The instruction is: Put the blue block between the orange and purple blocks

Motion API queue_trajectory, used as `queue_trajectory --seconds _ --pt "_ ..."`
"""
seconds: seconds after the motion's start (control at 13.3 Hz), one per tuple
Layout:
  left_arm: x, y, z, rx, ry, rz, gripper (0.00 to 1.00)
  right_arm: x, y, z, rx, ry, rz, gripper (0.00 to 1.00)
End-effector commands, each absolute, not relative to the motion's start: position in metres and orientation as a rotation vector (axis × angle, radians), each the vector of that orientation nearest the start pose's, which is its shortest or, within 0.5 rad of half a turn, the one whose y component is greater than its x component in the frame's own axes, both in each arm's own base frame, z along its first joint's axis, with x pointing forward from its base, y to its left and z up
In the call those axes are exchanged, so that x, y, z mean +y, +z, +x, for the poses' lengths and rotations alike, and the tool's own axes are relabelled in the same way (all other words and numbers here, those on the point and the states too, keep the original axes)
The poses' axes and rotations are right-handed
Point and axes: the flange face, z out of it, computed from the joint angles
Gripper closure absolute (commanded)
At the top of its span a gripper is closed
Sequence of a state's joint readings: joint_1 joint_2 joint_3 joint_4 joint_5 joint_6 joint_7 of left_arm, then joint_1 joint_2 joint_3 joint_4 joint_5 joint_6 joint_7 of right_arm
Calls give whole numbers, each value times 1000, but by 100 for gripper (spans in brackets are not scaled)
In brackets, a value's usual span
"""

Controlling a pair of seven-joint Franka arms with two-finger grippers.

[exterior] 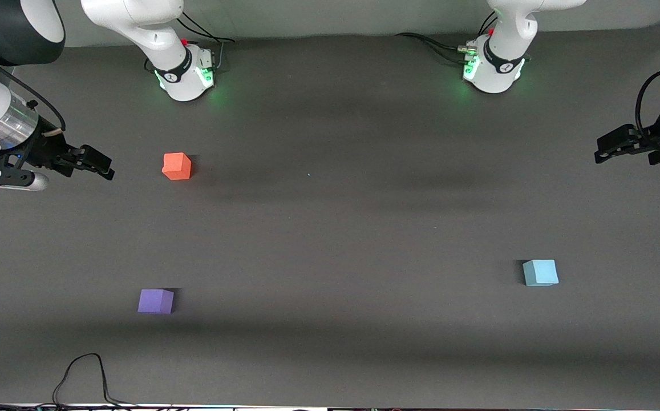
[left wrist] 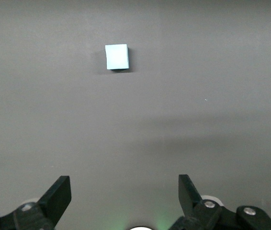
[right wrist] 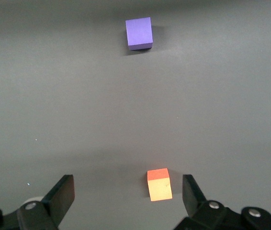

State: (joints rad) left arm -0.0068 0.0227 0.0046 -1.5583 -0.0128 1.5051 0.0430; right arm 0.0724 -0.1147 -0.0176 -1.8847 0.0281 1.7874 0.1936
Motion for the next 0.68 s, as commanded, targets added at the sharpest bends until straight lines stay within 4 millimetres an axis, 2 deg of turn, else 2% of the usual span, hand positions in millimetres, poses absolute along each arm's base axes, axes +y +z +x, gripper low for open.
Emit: queue_trajectory --seconds 0.0,0.45,0.6 --pt "2 612 559 89 80 -3142 0 30 552 529 197 -39 -3098 0" --pt "12 592 595 92 31 -3140 0 30 547 532 197 -41 -3098 0" --pt "17 576 604 75 53 -3140 0 30 543 530 197 -30 -3099 0"
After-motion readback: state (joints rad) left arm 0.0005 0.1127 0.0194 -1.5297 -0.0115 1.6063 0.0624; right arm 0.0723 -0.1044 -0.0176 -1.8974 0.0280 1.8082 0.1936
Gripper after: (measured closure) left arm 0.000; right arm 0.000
